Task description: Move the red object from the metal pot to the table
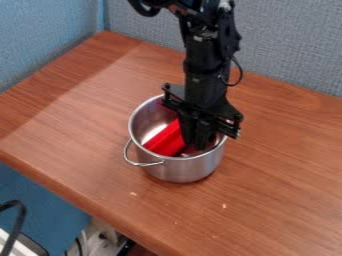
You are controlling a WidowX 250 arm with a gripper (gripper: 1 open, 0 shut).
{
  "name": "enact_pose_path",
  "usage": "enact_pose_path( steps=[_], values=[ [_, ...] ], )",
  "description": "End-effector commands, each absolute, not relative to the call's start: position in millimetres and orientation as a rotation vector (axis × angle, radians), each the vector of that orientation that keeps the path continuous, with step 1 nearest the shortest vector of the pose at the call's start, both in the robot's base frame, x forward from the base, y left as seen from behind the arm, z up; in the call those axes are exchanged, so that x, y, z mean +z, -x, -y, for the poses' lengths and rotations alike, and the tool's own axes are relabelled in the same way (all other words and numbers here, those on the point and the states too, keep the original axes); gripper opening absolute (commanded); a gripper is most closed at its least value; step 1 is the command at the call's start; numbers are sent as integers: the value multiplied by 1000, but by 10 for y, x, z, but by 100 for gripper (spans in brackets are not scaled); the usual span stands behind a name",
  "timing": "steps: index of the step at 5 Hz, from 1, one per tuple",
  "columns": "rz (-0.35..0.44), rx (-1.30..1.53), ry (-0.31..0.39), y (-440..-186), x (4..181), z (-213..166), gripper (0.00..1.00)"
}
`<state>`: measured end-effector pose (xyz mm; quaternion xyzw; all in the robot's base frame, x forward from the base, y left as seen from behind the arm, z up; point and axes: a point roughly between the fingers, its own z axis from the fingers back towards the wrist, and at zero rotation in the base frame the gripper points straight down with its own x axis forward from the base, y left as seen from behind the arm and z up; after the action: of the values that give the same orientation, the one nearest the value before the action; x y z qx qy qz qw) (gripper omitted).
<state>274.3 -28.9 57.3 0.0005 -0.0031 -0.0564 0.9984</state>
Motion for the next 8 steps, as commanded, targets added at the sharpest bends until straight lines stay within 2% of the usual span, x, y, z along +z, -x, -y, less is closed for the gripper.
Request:
enact_pose_path(
  steps=[1, 5, 6, 8],
  values=[
    [78, -126, -5, -2818, 763, 319, 0],
    [137, -180, -2, -2852, 935, 466, 0],
    [143, -200, 6, -2863, 930, 527, 100],
    [138, -210, 4, -2844, 907, 563, 100]
  ],
)
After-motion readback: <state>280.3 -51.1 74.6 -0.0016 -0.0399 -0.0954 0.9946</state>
